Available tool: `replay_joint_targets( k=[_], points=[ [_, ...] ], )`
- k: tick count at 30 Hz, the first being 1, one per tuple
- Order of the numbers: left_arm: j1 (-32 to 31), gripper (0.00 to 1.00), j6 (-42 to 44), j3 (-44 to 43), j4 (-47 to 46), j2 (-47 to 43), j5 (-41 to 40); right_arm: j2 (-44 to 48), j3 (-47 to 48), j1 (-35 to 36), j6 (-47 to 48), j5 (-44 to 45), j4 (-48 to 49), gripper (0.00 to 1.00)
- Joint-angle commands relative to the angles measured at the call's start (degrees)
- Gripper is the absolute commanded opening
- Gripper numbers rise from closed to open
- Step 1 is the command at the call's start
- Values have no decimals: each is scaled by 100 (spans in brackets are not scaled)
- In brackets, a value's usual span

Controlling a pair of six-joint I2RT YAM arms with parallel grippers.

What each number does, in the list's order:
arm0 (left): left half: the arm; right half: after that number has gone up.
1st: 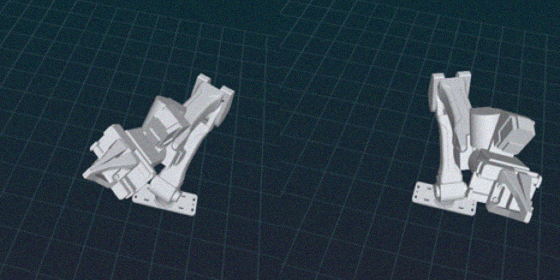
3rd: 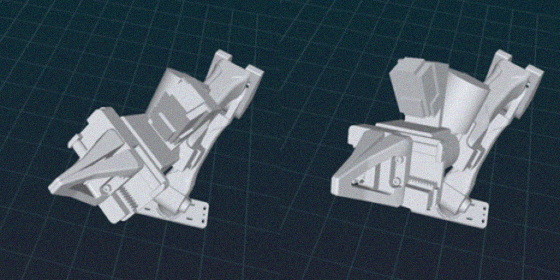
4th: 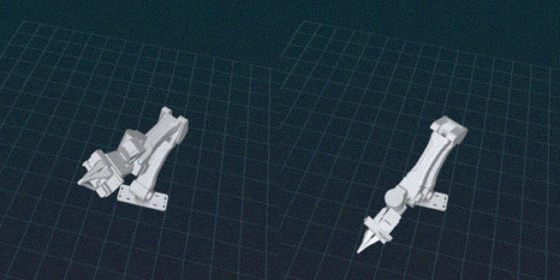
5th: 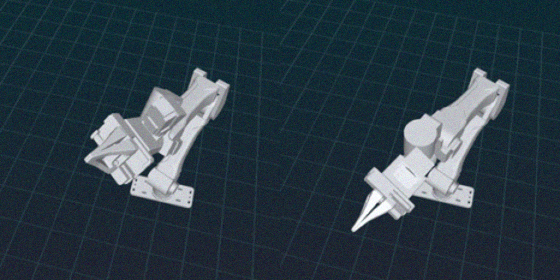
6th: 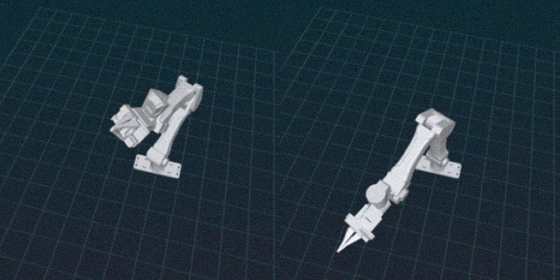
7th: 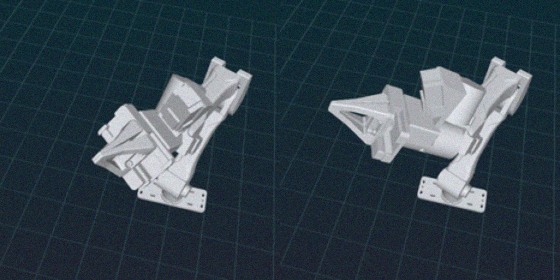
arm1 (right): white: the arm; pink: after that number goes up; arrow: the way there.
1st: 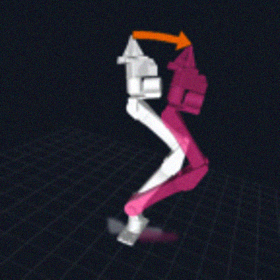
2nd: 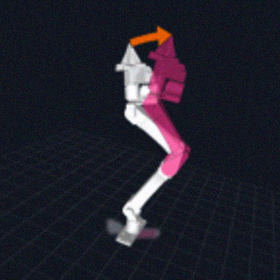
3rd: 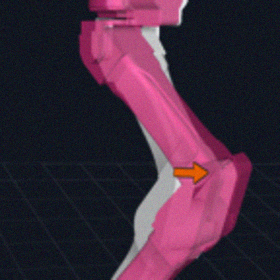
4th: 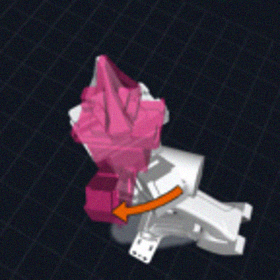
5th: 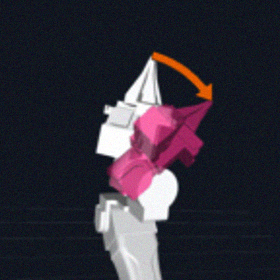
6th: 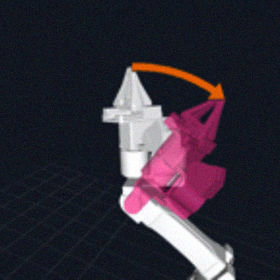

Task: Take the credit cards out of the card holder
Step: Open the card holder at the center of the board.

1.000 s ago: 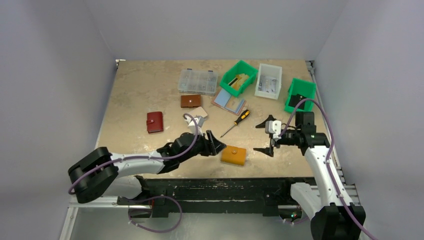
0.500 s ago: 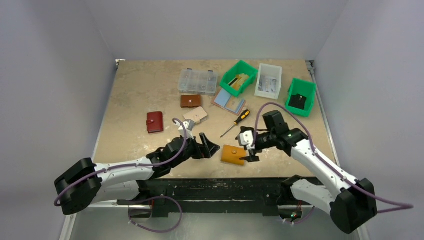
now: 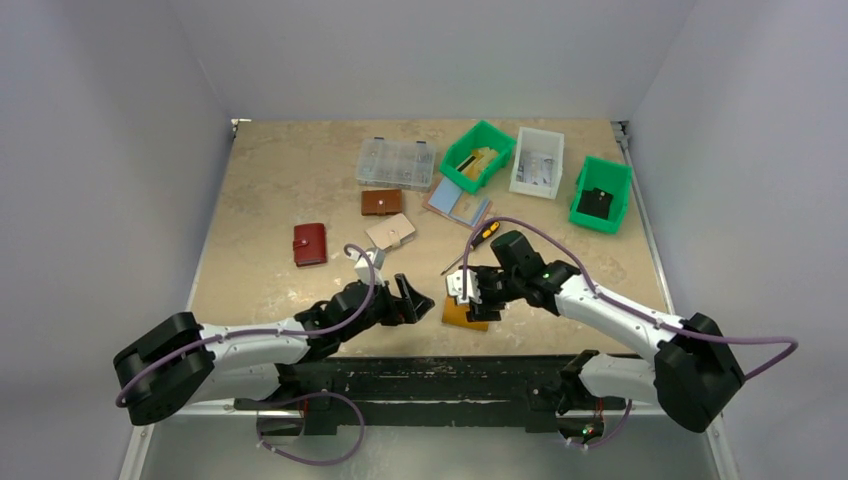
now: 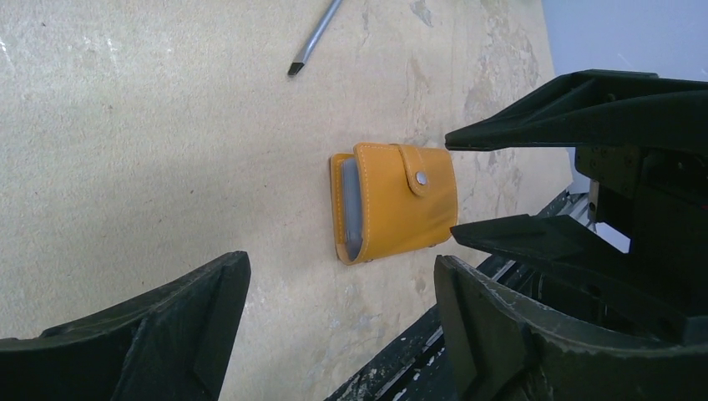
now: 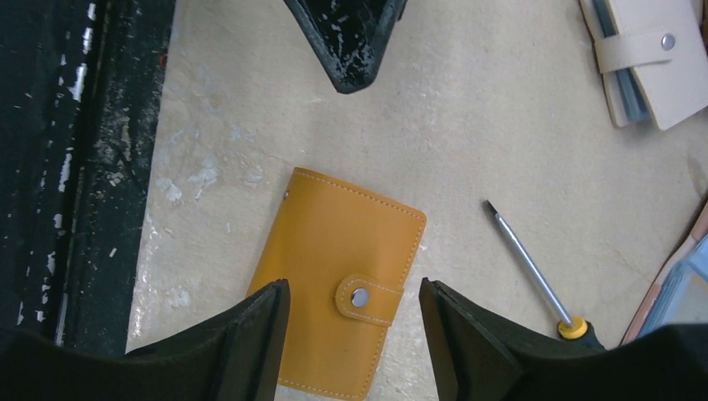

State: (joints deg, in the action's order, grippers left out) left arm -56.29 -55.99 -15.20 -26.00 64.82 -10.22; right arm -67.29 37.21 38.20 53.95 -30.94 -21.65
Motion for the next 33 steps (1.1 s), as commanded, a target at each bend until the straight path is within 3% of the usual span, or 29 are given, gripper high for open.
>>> replay_joint_targets(
  k=[1,20,28,33],
  points=[
    [12,85,-124,97,-517,49,70,-109,-54,127,-194,429,434,66],
    [10,83,-119,307,-908,110,177,-457,-115,259,-288,918,656,56],
    [7,82,-99,342,-1168,262,298,-569,-60,267,-342,975,625,45],
    [3,81,-109,340,-1350,439,393,-671,-9,267,-391,1011,586,31]
  ],
)
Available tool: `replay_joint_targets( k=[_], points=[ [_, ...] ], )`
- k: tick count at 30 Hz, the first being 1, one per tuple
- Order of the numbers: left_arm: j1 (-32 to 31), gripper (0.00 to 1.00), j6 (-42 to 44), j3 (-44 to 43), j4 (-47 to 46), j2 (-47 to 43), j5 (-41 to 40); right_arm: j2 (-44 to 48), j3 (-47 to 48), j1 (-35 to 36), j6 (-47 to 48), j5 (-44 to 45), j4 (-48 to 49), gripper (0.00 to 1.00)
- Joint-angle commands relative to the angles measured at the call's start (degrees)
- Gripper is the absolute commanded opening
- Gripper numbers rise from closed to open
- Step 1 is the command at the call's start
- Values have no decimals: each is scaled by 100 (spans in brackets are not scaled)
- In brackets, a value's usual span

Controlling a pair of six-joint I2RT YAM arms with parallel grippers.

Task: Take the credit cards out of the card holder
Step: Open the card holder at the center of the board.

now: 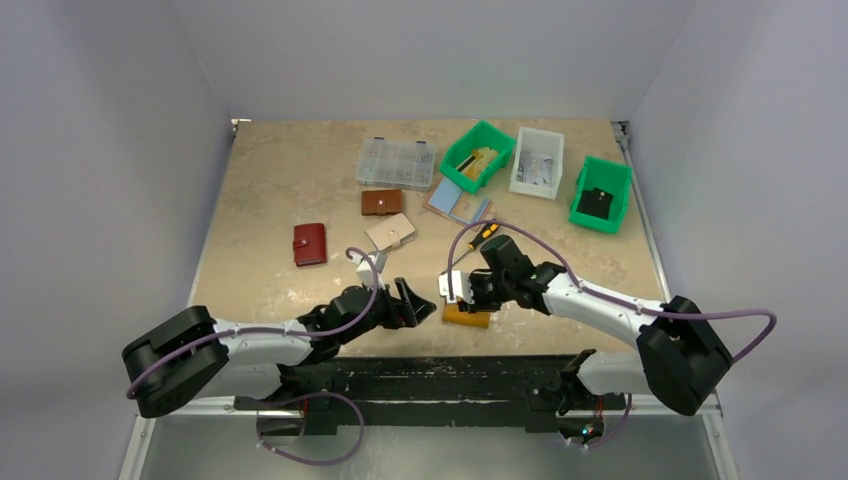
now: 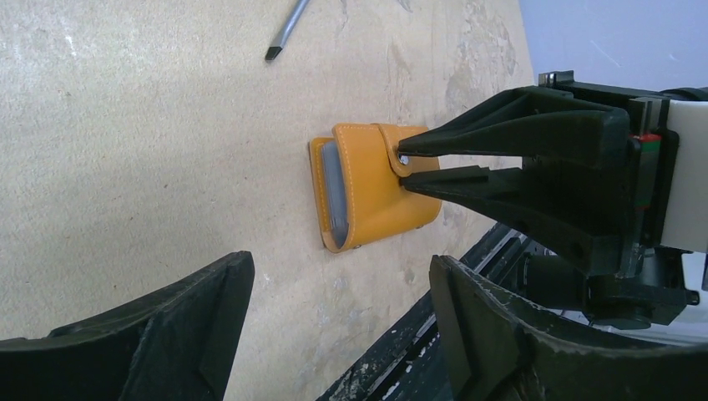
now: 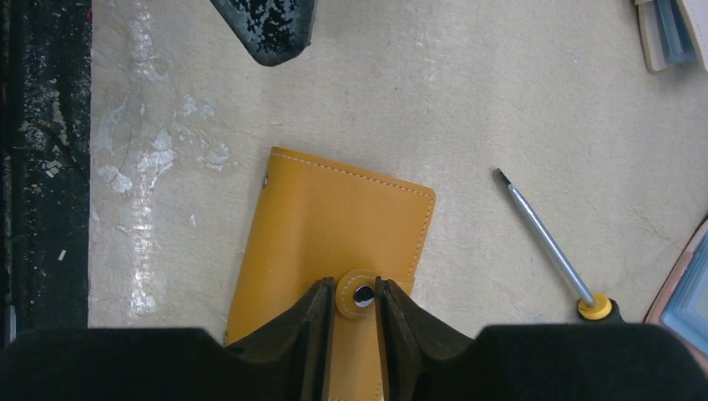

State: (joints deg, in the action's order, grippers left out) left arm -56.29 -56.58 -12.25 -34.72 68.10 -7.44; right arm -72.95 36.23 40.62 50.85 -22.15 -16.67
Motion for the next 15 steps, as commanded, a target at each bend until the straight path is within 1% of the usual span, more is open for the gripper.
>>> replay_joint_targets(
  k=[1,3,8,9,15],
  points=[
    [5,81,-55,47,-511,150,132,-132,107,32,-88,132,72,28],
    [8,81,-61,47,-563,229,139,-172,130,42,-105,166,59,21],
    [2,80,-66,97,-813,519,172,-163,216,58,-215,171,22,1],
    [6,79,-76,112,-881,596,189,-155,255,60,-256,151,4,0],
    [6,77,-74,70,-1321,979,301,-97,690,59,-487,-152,-475,0]
  ],
)
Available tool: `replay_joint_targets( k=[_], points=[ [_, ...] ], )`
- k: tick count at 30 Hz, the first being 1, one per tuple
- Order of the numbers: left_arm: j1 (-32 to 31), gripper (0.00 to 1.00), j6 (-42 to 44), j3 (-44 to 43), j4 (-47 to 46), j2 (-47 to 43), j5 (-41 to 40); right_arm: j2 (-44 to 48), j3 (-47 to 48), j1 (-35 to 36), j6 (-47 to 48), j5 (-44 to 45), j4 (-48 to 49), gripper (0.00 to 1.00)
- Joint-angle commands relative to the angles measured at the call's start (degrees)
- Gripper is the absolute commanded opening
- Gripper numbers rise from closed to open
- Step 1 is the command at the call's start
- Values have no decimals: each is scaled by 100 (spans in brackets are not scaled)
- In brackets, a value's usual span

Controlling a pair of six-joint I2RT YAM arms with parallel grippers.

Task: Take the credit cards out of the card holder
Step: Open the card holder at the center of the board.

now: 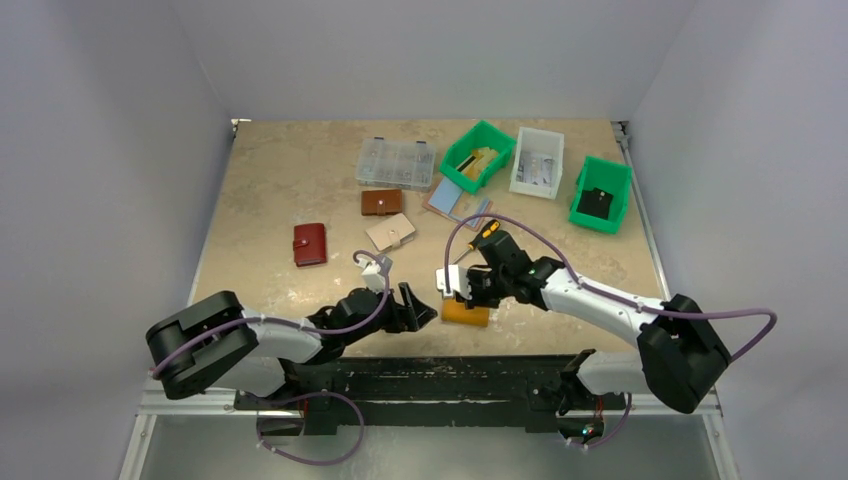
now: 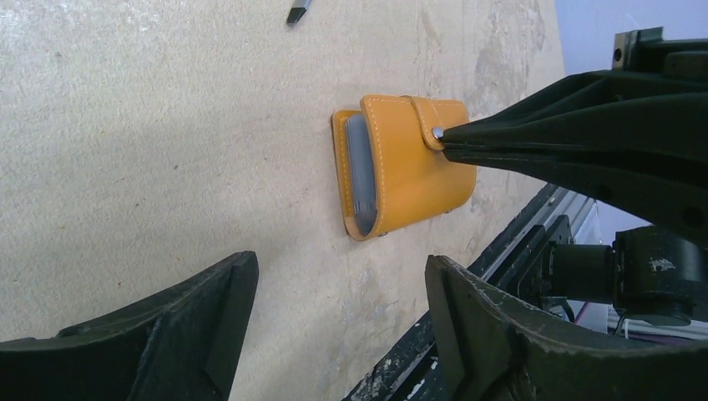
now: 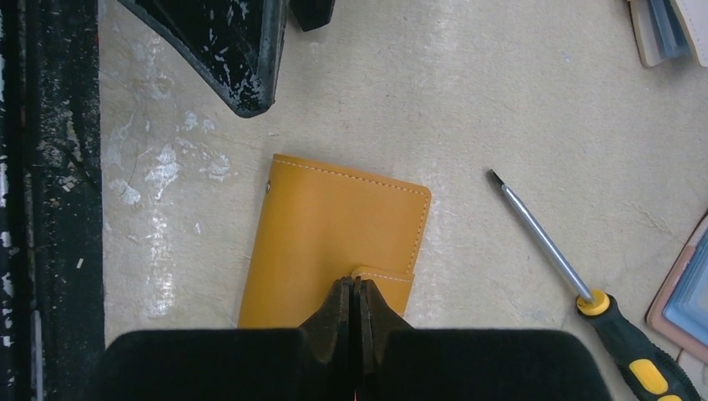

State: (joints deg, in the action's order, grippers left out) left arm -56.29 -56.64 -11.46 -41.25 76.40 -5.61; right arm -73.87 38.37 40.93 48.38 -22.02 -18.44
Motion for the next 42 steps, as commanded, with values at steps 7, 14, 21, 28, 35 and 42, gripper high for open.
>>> replay_joint_targets(
  k=[7,14,21,28,35,42],
  points=[
    [9,72,-110,-40,-1167,434,240,166,665,-2,-271,-432,-481,0],
    [13,69,-159,-118,-1464,727,314,64,560,-63,-404,-189,-277,1],
    [13,67,-244,-294,-1460,995,339,24,385,-59,-375,145,-97,55],
    [6,67,-315,-279,-1529,1113,357,-129,322,-42,-382,209,-3,58],
    [13,67,-335,-258,-1567,1146,375,-291,263,44,-527,482,258,49],
    [12,67,-366,-165,-1674,1148,367,-415,270,90,-560,641,304,39]
  ],
)
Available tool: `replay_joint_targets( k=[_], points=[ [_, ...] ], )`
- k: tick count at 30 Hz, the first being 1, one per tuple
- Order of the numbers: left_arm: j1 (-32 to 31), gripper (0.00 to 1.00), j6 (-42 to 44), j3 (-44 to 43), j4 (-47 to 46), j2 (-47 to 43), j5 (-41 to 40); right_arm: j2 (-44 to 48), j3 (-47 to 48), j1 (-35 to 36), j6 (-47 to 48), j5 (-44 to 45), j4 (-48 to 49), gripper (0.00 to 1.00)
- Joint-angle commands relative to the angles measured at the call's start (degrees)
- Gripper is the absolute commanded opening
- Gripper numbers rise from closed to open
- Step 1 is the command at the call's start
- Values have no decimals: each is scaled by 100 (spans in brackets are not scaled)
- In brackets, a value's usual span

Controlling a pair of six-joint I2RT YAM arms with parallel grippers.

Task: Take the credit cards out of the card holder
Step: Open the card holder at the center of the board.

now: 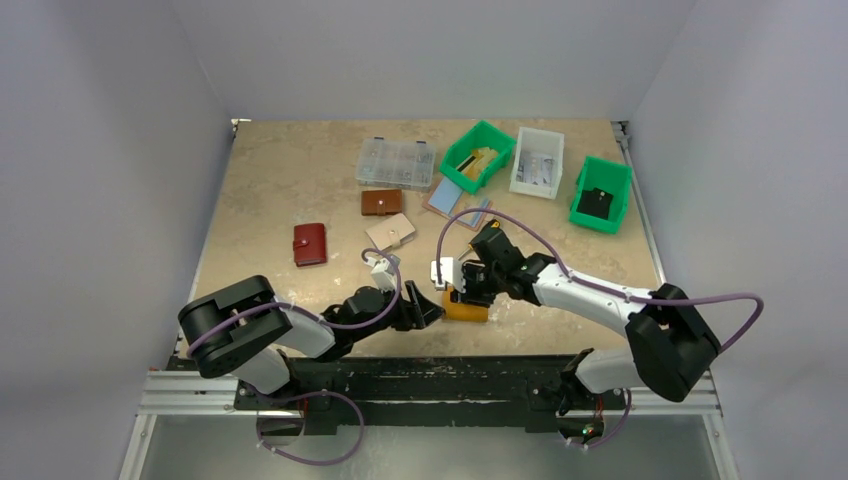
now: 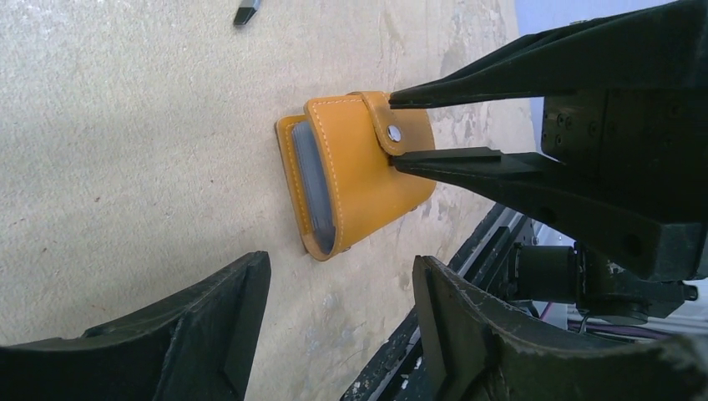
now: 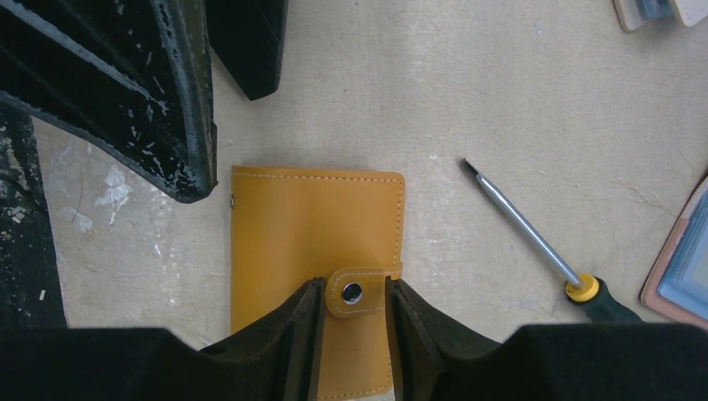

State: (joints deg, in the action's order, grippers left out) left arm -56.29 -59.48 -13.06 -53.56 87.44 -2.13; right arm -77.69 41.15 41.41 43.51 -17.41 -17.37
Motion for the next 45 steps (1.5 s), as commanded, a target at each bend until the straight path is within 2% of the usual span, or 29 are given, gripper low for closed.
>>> replay_joint_targets(
  k=[1,4,7,19,23,29,32,36,37,40,41,45],
  points=[
    [13,67,-81,-1,-452,54,20,-43,-10,43,-71,189,186,36],
    [12,67,-57,-25,-463,77,41,-86,29,47,-62,203,137,22],
    [12,68,-30,-70,-471,125,59,-69,97,51,-90,207,60,0],
    [386,68,259,-310,-449,410,187,296,278,-47,-172,-253,-152,0],
    [495,67,346,-485,-496,654,506,425,280,-101,-137,-390,-211,0],
    [506,60,351,-787,-831,1204,969,458,297,-115,-120,-485,-237,0],
    [510,52,340,-867,-979,1449,1126,474,290,-129,-123,-496,-230,0],
    [538,50,339,-935,-783,1625,1059,384,271,-133,-148,-248,-186,0],
    [536,50,348,-950,-669,1616,985,378,259,-133,-143,-165,-180,2],
    [535,43,426,-1021,-222,1548,812,409,183,-133,-43,-91,-171,37],
    [540,41,458,-1067,-87,1528,778,420,157,-134,-25,-66,-164,43],
    [538,24,537,-1193,192,1550,754,373,135,-135,73,-32,-223,55]
  ],
)
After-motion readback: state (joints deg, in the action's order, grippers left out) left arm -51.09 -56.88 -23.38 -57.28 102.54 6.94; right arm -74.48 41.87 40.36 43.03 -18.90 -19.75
